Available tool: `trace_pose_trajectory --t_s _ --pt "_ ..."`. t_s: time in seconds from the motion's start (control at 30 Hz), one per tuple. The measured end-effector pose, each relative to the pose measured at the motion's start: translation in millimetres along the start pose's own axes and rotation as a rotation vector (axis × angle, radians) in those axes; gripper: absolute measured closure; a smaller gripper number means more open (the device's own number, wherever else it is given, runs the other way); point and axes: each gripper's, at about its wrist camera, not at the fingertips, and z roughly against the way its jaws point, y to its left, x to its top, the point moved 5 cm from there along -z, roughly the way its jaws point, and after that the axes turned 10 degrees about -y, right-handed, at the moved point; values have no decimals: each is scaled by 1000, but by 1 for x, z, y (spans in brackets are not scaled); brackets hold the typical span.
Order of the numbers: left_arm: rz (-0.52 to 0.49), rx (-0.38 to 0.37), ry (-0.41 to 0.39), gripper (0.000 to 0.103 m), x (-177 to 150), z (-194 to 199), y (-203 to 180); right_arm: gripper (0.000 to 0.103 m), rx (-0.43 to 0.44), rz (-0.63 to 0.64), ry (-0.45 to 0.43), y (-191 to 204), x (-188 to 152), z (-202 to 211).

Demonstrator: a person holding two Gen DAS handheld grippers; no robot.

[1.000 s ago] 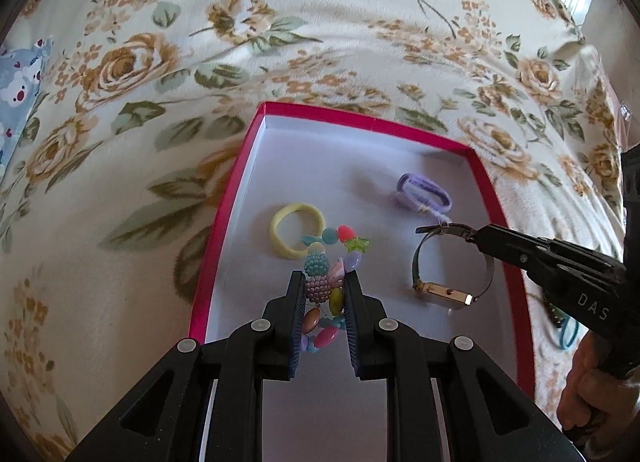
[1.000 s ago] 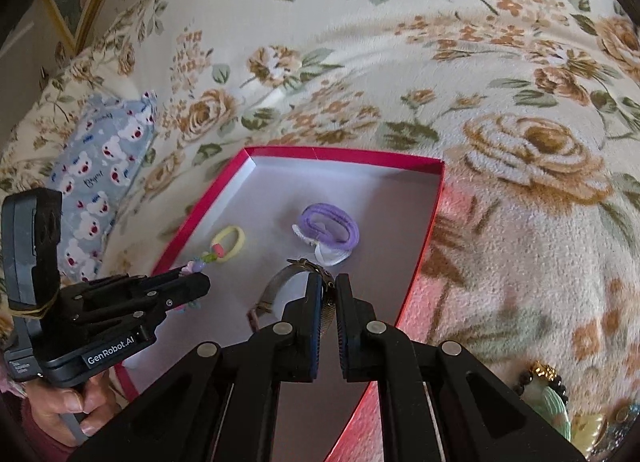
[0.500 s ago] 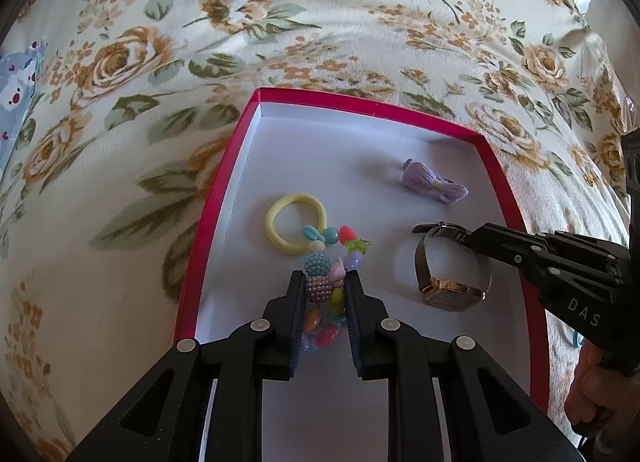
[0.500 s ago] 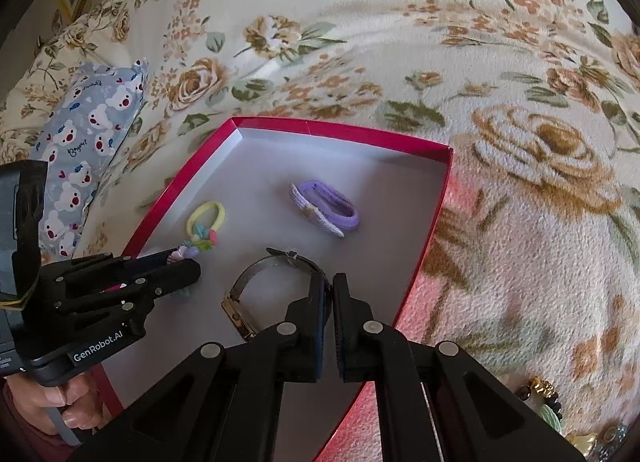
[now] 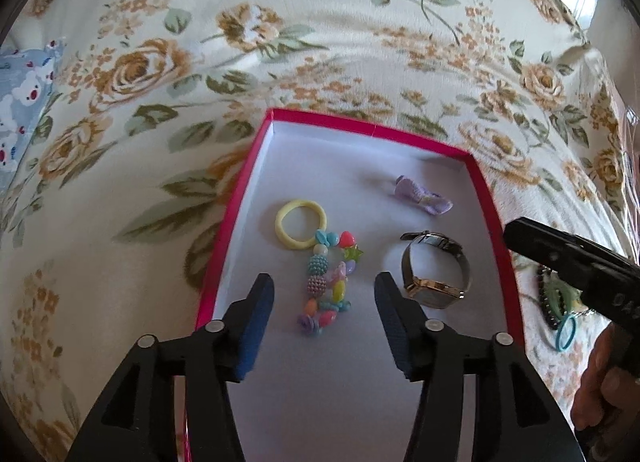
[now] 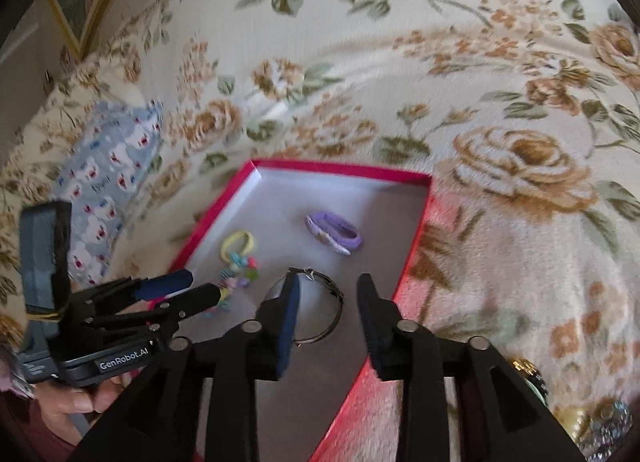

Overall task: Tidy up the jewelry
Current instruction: 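Carry the watch and bracelet into the box and open both tools, then grasp the pink hair clip with the right tool while the left tool grasps the green hair clip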

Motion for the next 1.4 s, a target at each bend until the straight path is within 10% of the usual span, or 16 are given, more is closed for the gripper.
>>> trace_pose_trajectory --t_s 0.37,1.4 --pt "66 -54 -49 31 -11 51 -13 50 -46 -75 -89 -35 -12 80" --pt "-130 -259 23 31 -39 60 -145 47 -289 -254 -161 -156 -82 210"
